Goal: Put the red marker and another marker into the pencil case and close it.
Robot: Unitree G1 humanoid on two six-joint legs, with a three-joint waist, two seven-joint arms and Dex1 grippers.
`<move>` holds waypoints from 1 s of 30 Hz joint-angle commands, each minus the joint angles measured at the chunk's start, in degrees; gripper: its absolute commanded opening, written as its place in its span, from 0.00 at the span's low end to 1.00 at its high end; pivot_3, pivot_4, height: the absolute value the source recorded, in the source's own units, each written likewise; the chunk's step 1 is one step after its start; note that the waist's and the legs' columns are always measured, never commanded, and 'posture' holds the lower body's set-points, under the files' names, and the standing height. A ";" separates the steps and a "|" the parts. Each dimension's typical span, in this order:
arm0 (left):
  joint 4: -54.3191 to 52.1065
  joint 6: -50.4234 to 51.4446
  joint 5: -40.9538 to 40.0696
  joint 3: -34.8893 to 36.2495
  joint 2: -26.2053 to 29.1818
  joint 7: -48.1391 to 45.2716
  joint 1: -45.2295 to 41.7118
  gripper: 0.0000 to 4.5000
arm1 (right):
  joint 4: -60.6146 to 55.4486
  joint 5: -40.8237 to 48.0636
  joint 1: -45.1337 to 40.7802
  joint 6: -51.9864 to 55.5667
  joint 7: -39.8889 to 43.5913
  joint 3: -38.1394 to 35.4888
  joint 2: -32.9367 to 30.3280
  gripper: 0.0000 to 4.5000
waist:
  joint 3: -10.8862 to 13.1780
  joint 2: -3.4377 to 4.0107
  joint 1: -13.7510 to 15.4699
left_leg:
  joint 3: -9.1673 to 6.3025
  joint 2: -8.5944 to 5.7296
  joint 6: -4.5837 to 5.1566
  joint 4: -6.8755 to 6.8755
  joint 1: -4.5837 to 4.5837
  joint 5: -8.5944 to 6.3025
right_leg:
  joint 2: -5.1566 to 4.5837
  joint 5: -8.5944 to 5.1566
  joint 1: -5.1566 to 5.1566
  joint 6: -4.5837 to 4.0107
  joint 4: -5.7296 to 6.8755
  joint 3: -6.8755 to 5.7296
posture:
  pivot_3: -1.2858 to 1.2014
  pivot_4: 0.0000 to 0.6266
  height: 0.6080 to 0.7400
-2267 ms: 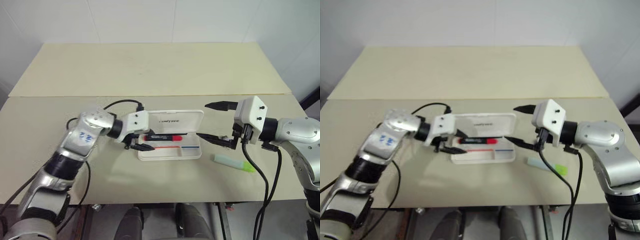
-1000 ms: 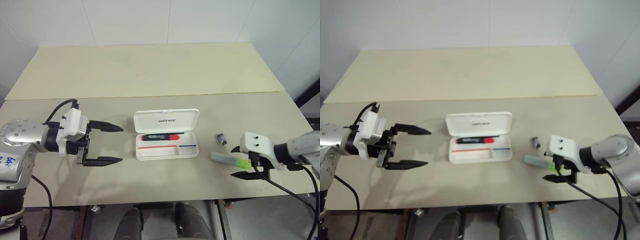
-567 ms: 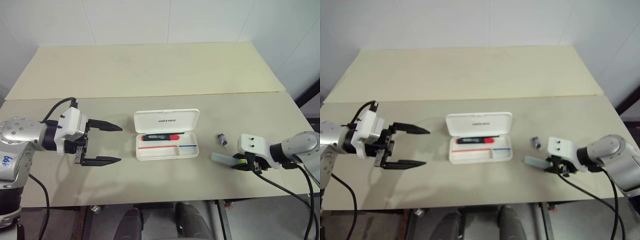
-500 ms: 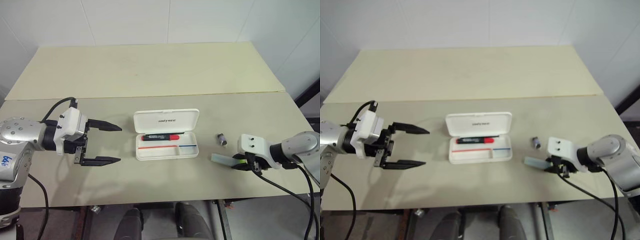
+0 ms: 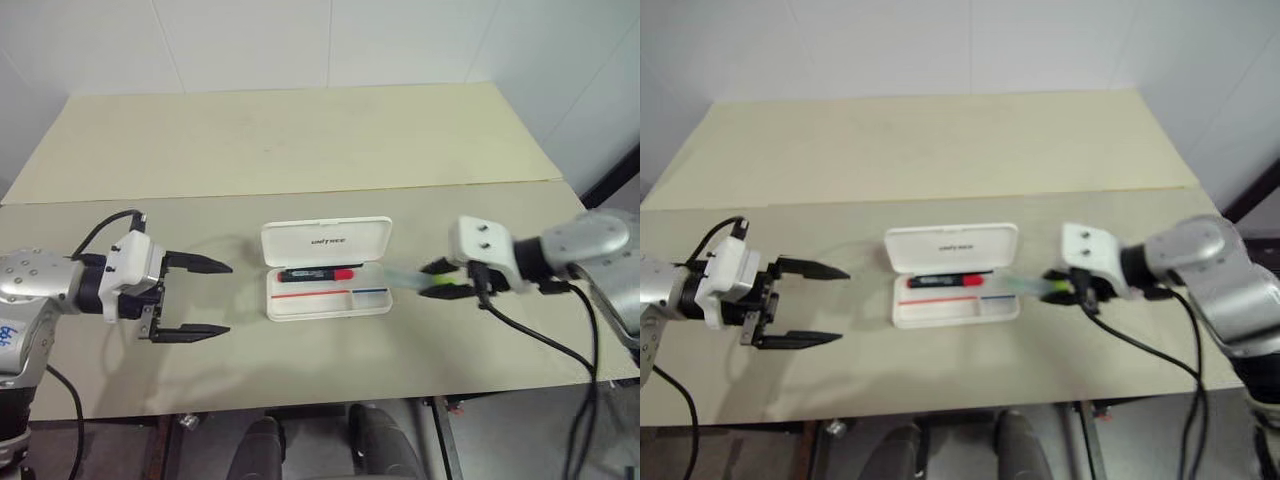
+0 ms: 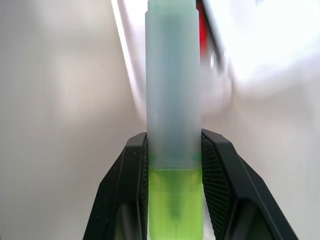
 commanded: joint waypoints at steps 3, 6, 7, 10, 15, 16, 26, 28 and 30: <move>0.47 -2.34 0.90 4.43 2.01 0.50 3.18 1.00 | 0.37 -2.78 -6.63 0.48 -2.13 8.03 8.03 0.24 | 0.00 -0.01 0.11 | 0.04 0.00 -0.01 0.00 -0.04 -0.01 | -0.01 0.01 -0.06 0.01 0.00 0.03 | 0.52 0.24 1.00; -0.19 -2.63 0.86 6.16 2.59 0.85 5.66 1.00 | 3.00 -6.01 -9.37 -1.85 -2.61 12.13 11.90 0.24 | 0.00 -0.01 0.11 | 0.09 0.00 -0.01 -0.01 -0.05 -0.05 | -0.02 0.02 -0.10 0.01 0.00 0.04 | 0.52 0.24 1.00; -0.36 -2.59 0.82 6.37 2.72 1.03 6.05 1.00 | 3.76 -6.54 -9.98 -2.06 -2.76 12.80 12.89 0.24 | 0.00 -0.01 0.19 | 0.09 0.00 -0.01 -0.01 -0.06 -0.07 | -0.02 0.02 -0.10 0.02 0.00 0.03 | 0.52 0.24 1.00; -1.85 -2.47 0.72 8.14 2.95 1.54 8.63 1.00 | 5.70 -8.09 -11.86 -2.63 -3.12 15.19 16.46 0.24 | 0.00 -0.02 0.33 | 0.09 0.01 -0.01 -0.01 -0.06 -0.10 | -0.02 0.02 -0.12 0.01 0.02 0.02 | 0.52 0.24 1.00; -4.89 -1.19 0.15 11.22 2.89 2.95 12.52 1.00 | 9.08 -11.05 -14.05 -4.07 -2.88 18.89 20.59 0.24 | -0.01 -0.03 0.27 | 0.09 0.04 -0.03 -0.01 -0.05 -0.14 | -0.01 0.04 -0.14 0.04 0.06 0.00 | 0.52 0.24 1.00; -5.36 -0.98 0.06 11.62 2.83 3.22 13.04 1.00 | 9.47 -11.39 -14.21 -4.19 -2.85 19.31 21.27 0.24 | -0.01 -0.03 0.26 | 0.09 0.04 -0.03 -0.02 -0.04 -0.15 | -0.01 0.03 -0.14 0.04 0.06 0.00 | 0.52 0.24 1.00; -7.91 0.15 -0.27 13.13 2.61 5.21 15.13 1.00 | 13.55 -14.82 -14.26 -6.23 -2.45 23.47 26.19 0.24 | -0.02 -0.04 0.24 | 0.09 0.06 -0.03 -0.02 -0.04 -0.16 | 0.01 0.03 -0.15 0.01 0.07 0.00 | 0.52 0.24 1.00; -8.26 0.36 -0.38 13.26 2.58 5.46 15.26 1.00 | 14.82 -15.67 -14.56 -6.78 -2.54 23.68 26.95 0.24 | -0.02 -0.05 0.24 | 0.10 0.06 -0.04 -0.02 -0.03 -0.16 | 0.02 0.03 -0.14 0.01 0.07 0.00 | 0.52 0.24 1.00; -8.50 0.50 -0.39 13.31 2.52 5.61 15.33 1.00 | 15.86 -16.55 -14.76 -7.21 -2.59 23.72 27.65 0.24 | -0.02 -0.05 0.20 | 0.10 0.06 -0.04 -0.03 -0.03 -0.16 | 0.02 0.03 -0.15 0.02 0.07 0.00 | 0.52 0.24 1.00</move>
